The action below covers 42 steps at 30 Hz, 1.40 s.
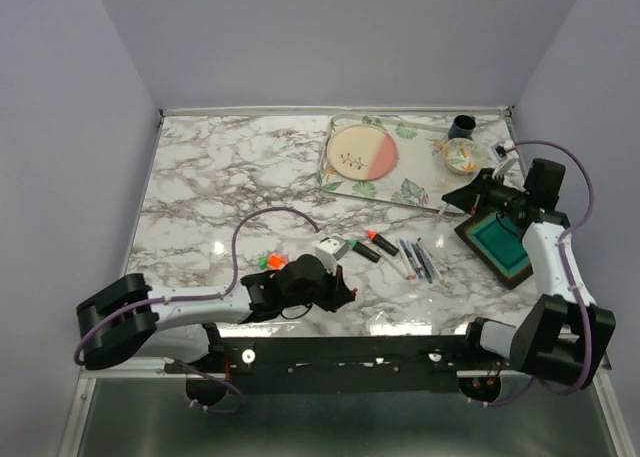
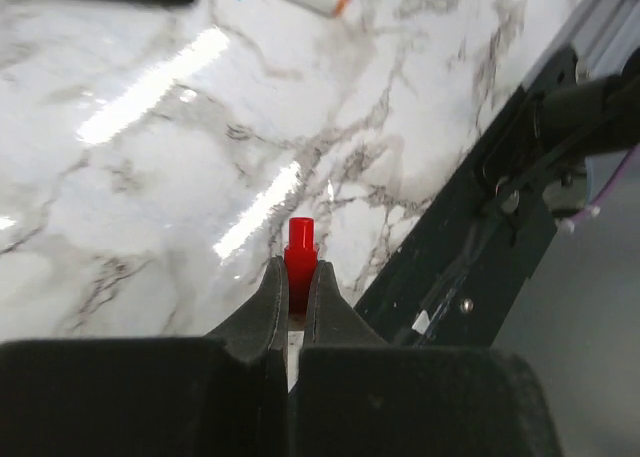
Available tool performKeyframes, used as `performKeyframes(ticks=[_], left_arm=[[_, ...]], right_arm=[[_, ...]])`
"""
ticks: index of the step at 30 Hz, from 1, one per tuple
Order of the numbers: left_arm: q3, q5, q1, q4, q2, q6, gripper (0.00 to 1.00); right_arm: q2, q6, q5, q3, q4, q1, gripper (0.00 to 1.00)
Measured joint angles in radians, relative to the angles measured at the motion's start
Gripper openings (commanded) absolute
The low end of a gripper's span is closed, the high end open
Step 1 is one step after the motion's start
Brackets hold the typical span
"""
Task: Open the pen caps
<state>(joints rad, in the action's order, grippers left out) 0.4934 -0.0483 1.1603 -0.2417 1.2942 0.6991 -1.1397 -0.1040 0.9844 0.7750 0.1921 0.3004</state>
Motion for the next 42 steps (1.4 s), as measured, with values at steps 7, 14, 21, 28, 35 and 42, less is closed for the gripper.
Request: performKeyframes(ticks=[7,14,21,28,35,42], left_arm=[[-0.085,0.275,-0.066,0.188,-0.304,0.106,0.00],[-0.140,0.468,-0.169,0.502,-0.629,0.228,0.00],[-0.158,0.564,-0.283,0.728,-0.832,0.319,0.00],[-0.138,0.618,-0.322,0.836,-0.669,0.390,0.00],[-0.110,0.651,-0.364,0.877,-0.505,0.463,0.09],[-0.132,0.646,-0.456,0.822,-0.486,0.465,0.25]], right_arm=[[-0.330,0.395,-0.155,0.233,0.368,-0.192,0.01],[-0.436,0.507,-0.323,0.240,0.528,-0.380,0.01],[-0.500,0.531,-0.420,0.243,0.570,-0.423,0.10],[-0.510,0.532,-0.472,0.243,0.573,-0.431,0.15],[-0.518,0.530,-0.485,0.252,0.573,-0.432,0.29],[-0.508,0.533,-0.493,0.253,0.572,-0.432,0.43]])
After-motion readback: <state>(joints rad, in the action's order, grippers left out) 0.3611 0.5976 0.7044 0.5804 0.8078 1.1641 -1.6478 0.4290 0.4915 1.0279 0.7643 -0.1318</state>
